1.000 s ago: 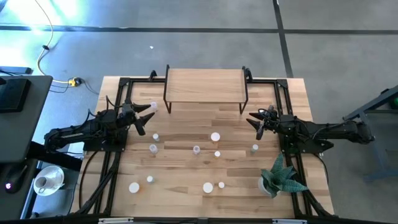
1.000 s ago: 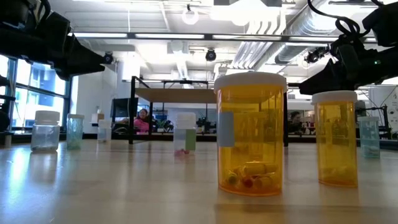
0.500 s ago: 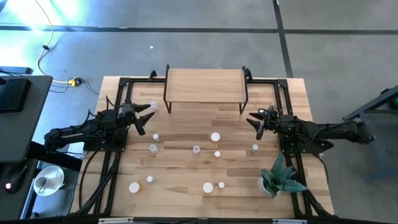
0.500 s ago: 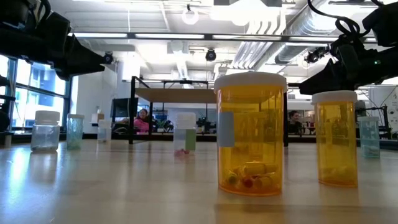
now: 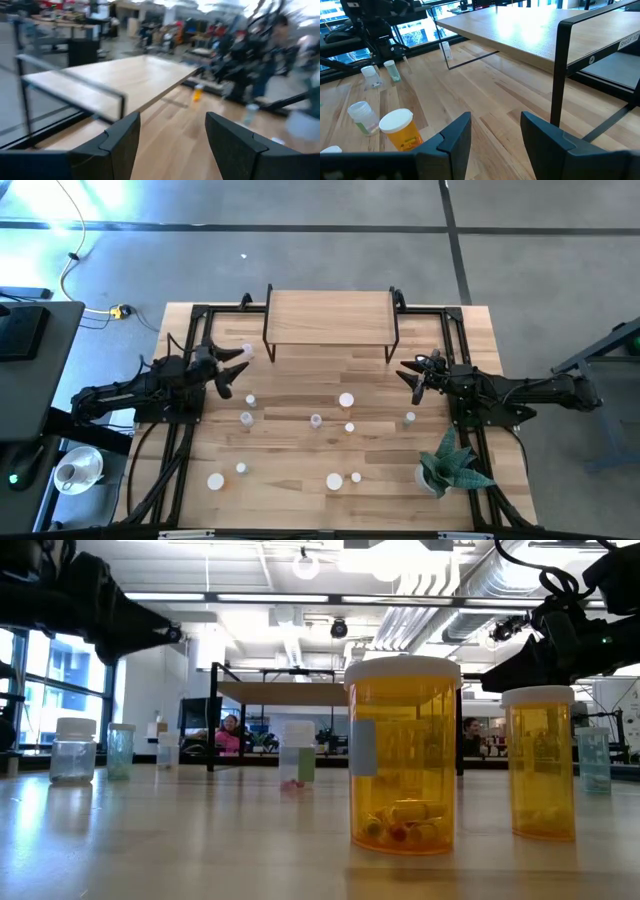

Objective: Pick and place medicine bottles onto shelf by color
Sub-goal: Put the top left blue pill bottle on the shelf

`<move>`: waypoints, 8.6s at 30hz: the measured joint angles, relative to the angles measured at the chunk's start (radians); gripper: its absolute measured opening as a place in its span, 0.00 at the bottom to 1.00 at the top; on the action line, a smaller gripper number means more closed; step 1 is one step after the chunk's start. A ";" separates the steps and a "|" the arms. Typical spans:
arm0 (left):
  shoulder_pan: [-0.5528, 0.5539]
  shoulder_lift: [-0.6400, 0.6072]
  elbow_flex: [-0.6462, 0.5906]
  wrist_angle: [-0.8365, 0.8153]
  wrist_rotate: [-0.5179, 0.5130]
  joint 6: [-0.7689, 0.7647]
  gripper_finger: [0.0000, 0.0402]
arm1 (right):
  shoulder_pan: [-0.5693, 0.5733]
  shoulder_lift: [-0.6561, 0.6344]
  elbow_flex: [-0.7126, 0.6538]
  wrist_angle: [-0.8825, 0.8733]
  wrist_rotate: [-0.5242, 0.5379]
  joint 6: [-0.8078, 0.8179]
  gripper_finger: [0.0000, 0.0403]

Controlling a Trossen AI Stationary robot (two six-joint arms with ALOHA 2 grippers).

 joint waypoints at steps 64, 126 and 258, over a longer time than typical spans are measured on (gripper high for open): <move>-0.188 0.869 0.678 -0.866 0.183 -0.062 0.53 | 0.000 0.000 0.000 0.000 0.000 0.000 0.40; -0.269 1.328 0.678 -0.823 0.071 -0.734 0.42 | 0.000 0.000 0.000 0.000 0.000 0.000 0.40; 0.505 1.868 1.851 -1.233 0.129 -0.047 0.28 | 0.000 0.000 0.000 0.000 0.000 0.000 0.40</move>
